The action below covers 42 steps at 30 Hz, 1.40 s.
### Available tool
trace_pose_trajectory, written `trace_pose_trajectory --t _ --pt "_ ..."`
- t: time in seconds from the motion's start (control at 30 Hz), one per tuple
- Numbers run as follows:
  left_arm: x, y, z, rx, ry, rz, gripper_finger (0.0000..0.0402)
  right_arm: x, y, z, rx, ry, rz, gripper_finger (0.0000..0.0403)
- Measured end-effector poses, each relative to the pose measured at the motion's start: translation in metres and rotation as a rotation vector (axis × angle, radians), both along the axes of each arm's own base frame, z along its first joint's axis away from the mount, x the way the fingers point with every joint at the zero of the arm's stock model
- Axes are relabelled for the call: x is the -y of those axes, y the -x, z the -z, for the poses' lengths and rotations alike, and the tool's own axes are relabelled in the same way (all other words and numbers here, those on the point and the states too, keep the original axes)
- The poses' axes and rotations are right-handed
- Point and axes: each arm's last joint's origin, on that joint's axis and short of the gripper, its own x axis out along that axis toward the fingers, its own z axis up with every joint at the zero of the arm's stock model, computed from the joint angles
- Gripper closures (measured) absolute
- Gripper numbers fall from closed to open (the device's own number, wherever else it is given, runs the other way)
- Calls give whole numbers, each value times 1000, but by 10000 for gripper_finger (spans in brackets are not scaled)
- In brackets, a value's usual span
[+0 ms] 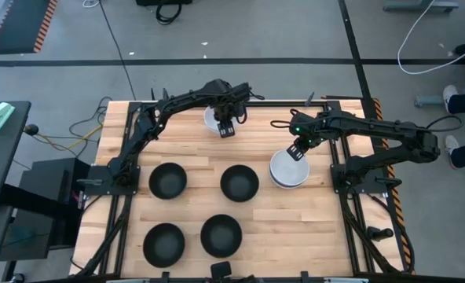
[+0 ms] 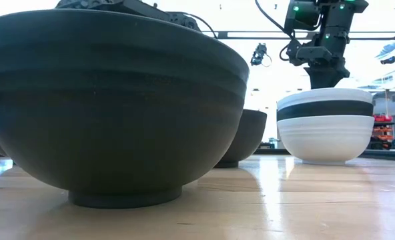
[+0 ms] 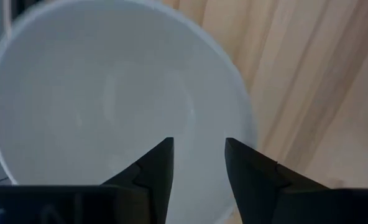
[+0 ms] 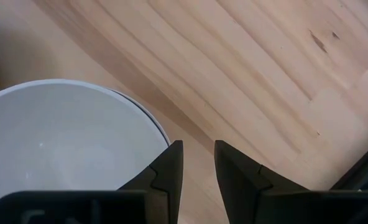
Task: Nest bowls inside each other
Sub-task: Stack the stacked white bowls on top of the black bowl
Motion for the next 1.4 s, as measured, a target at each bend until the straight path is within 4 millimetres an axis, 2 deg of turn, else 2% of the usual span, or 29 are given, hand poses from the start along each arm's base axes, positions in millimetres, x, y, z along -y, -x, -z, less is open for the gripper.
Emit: trace_pose_trajectory --t 0.4,0.57,0.77,0.9,1.0,1.13,1.3,1.4 --pt "4 7 -3 -55 31 -38 245 0 0 0 0 0 0 303" --pt "7 10 -14 -53 40 -57 239 0 0 0 1 2 -5 303" --pt "17 4 -29 -9 37 -37 239 0 -1 0 6 4 -6 303" --pt "27 -1 -28 25 118 -7 239 0 -1 0 7 3 -1 303" --pt "32 -5 -28 28 78 10 239 0 -1 0 7 3 0 303" --pt "30 -6 -28 33 62 6 239 0 -1 0 8 3 1 303" --pt "23 -9 -14 -36 -29 -8 239 0 -1 0 9 2 4 303" --pt "21 -10 -8 -37 -1 -15 239 0 -1 0 9 2 3 303"
